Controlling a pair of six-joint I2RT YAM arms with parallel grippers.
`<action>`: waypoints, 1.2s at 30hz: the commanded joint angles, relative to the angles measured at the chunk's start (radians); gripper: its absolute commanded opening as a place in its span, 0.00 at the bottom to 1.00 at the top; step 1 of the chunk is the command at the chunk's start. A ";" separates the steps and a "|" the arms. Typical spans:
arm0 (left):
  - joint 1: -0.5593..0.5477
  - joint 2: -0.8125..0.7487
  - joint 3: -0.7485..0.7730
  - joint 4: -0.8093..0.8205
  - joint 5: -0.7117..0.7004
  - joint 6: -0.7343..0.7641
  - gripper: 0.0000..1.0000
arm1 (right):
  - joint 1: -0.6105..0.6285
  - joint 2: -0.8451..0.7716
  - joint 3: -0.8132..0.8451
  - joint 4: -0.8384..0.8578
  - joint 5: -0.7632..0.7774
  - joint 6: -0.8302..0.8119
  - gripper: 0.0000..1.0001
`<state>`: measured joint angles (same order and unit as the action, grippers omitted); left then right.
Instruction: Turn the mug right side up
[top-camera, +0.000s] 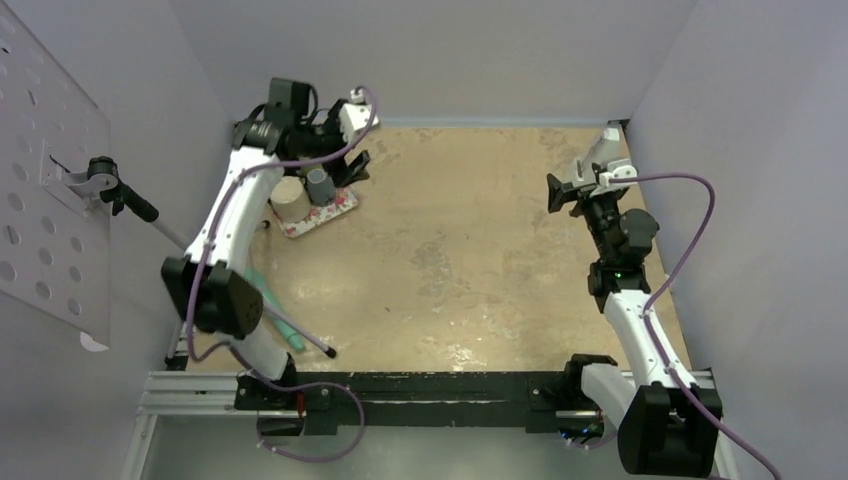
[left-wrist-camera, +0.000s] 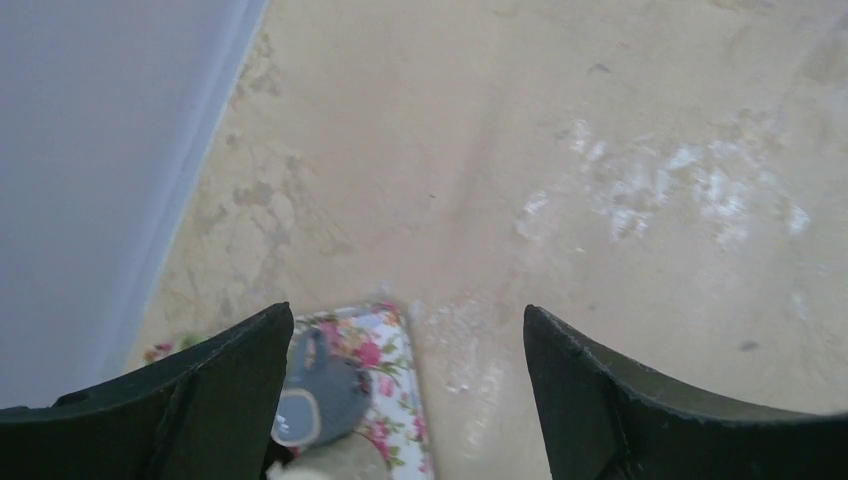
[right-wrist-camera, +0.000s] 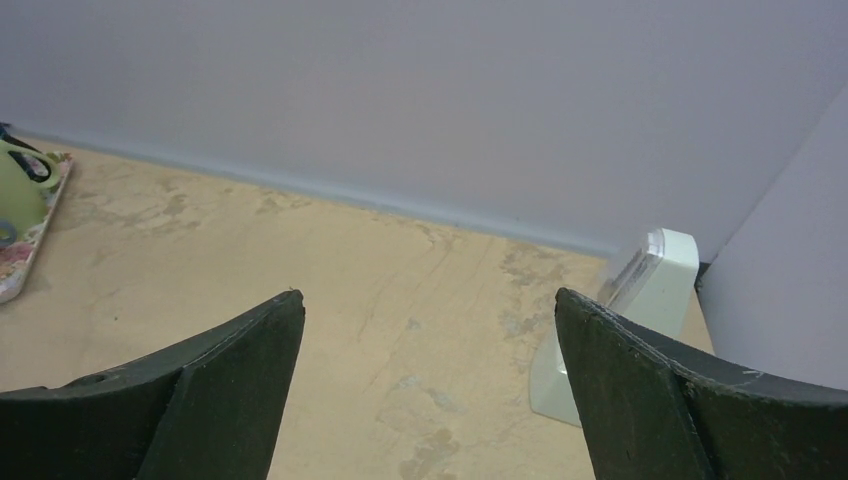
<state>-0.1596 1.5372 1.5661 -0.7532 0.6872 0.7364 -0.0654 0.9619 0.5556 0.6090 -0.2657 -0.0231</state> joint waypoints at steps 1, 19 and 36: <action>-0.056 0.356 0.520 -0.554 -0.283 0.154 0.86 | 0.005 0.003 0.055 -0.066 -0.081 -0.016 0.99; -0.075 0.833 0.801 -0.300 -0.745 0.224 0.74 | 0.043 0.153 0.150 -0.143 -0.116 0.013 0.99; -0.041 0.921 0.751 -0.368 -0.797 0.215 0.57 | 0.117 0.251 0.234 -0.223 -0.081 -0.028 0.99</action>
<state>-0.2089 2.4252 2.3249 -1.1515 -0.0433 0.9459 0.0463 1.2163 0.7322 0.3862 -0.3573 -0.0280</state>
